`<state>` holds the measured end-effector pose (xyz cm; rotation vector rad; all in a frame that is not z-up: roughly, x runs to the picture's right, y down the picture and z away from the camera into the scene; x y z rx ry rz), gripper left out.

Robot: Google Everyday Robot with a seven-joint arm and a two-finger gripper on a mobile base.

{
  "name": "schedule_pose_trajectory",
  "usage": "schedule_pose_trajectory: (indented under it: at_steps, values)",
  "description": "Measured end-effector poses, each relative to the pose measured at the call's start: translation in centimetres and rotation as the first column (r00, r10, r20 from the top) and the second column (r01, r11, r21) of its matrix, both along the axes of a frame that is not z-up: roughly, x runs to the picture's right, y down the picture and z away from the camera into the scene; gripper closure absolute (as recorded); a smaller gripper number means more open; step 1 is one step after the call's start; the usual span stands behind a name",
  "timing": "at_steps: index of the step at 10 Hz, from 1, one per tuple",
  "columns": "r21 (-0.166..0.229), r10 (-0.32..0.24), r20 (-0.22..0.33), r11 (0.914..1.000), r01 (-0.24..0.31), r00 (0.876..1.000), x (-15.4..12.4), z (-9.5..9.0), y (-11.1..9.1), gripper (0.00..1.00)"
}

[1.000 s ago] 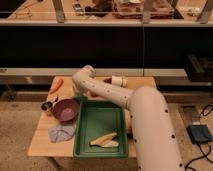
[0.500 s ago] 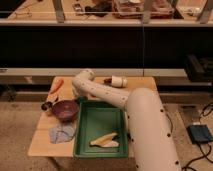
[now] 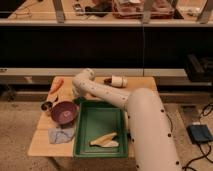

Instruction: Place sponge in table surface

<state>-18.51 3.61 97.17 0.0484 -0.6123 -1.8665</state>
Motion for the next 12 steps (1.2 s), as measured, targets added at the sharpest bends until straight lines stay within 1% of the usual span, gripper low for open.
schedule_pose_trajectory:
  at_steps: [1, 3, 5, 6, 8, 9, 10, 11, 12]
  values:
    - [-0.006, 0.014, 0.004, 0.9999, -0.014, 1.000, -0.1, -0.2, -0.3, 0.86]
    - [-0.013, 0.063, 0.013, 0.9979, -0.063, 0.998, 0.3, -0.9, -1.9, 0.86]
    - [-0.004, 0.107, 0.028, 0.9943, -0.107, 0.994, 0.8, -2.5, -4.8, 0.86]
    - [0.011, 0.130, 0.040, 0.9914, -0.130, 0.991, 1.5, -3.9, -6.9, 0.86]
    - [0.040, 0.157, 0.058, 0.9865, -0.159, 0.986, 2.5, -6.1, -9.9, 0.86]
    - [0.063, 0.167, 0.069, 0.9831, -0.172, 0.983, 3.1, -7.8, -11.7, 0.86]
    - [0.102, 0.169, 0.086, 0.9788, -0.178, 0.982, 3.7, -10.4, -14.0, 0.86]
    - [0.125, 0.164, 0.099, 0.9766, -0.175, 0.982, 4.0, -11.9, -15.2, 0.86]
    - [0.154, 0.150, 0.120, 0.9738, -0.167, 0.981, 4.0, -13.8, -16.3, 0.86]
